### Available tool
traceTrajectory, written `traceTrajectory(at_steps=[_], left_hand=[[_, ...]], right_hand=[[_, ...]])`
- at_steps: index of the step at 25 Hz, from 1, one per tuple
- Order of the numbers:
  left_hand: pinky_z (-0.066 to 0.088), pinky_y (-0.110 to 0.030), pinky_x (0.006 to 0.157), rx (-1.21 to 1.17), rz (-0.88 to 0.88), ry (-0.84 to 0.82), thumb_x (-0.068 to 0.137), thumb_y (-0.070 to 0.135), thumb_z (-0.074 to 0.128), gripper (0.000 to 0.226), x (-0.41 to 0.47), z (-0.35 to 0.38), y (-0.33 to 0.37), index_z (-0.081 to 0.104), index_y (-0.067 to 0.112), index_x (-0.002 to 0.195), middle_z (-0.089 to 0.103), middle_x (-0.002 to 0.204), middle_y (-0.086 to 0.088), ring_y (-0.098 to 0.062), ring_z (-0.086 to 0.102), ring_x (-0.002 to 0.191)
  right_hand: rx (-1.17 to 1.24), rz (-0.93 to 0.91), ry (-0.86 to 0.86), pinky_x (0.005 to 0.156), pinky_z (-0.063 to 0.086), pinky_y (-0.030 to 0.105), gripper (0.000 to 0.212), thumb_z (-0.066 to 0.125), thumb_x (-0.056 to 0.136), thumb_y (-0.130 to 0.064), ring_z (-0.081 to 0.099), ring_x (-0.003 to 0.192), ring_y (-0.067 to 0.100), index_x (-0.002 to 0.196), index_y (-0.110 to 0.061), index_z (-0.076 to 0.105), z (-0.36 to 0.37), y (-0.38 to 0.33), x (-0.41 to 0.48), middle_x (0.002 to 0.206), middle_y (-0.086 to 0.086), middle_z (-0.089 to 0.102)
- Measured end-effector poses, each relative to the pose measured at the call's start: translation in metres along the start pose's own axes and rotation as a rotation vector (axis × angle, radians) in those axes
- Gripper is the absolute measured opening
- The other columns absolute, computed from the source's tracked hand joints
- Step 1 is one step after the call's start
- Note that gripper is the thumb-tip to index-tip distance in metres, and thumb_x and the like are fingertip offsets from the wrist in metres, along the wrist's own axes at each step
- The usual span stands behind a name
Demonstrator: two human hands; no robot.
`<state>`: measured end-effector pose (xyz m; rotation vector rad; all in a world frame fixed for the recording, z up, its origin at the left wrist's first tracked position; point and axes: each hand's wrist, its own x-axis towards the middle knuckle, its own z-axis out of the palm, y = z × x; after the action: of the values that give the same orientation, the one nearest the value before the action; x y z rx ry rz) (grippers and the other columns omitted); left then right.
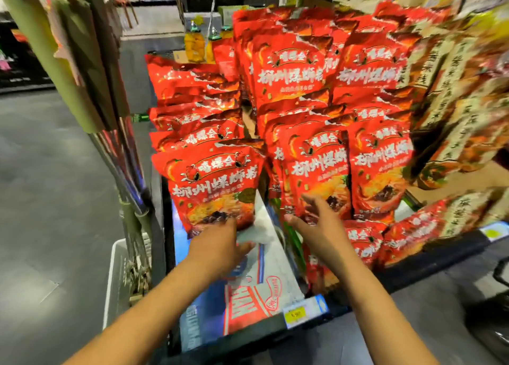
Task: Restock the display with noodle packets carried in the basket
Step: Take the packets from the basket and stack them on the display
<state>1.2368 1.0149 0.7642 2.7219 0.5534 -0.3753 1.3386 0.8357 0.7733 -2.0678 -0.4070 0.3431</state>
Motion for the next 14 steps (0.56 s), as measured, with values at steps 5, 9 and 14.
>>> traceTrajectory(at_steps=[5, 9, 14], left_hand=[[0.042, -0.041, 0.102, 0.034, 0.168, 0.317, 0.093, 0.06, 0.049, 0.072, 0.003, -0.005, 0.136, 0.033, 0.013, 0.145, 0.045, 0.143, -0.015, -0.036, 0.047, 0.127], [0.03, -0.042, 0.112, 0.108, 0.332, 0.375, 0.091, 0.066, 0.041, 0.082, 0.003, 0.022, 0.272, 0.024, 0.014, 0.153, 0.032, 0.155, -0.017, -0.035, 0.033, 0.139], [0.021, -0.042, 0.119, 0.146, 0.481, 0.265, 0.092, 0.067, 0.039, 0.085, -0.001, 0.084, 0.413, 0.013, 0.016, 0.156, 0.019, 0.161, -0.017, -0.032, 0.019, 0.148]], right_hand=[[-0.318, 0.004, 0.166, 0.103, 0.038, 0.034, 0.074, 0.072, 0.086, -0.036, 0.047, 0.128, 0.033, 0.146, -0.011, 0.036, -0.133, 0.067, -0.031, 0.138, 0.015, 0.052], [-0.403, 0.199, 0.3, 0.109, 0.037, 0.044, 0.082, 0.067, 0.086, -0.048, 0.039, 0.135, 0.035, 0.15, -0.012, 0.031, -0.256, 0.147, -0.084, 0.148, 0.012, 0.044], [-0.464, 0.349, 0.424, 0.112, 0.033, 0.041, 0.083, 0.067, 0.087, -0.048, 0.039, 0.138, 0.031, 0.15, -0.01, 0.031, -0.375, 0.232, -0.165, 0.153, 0.01, 0.039]])
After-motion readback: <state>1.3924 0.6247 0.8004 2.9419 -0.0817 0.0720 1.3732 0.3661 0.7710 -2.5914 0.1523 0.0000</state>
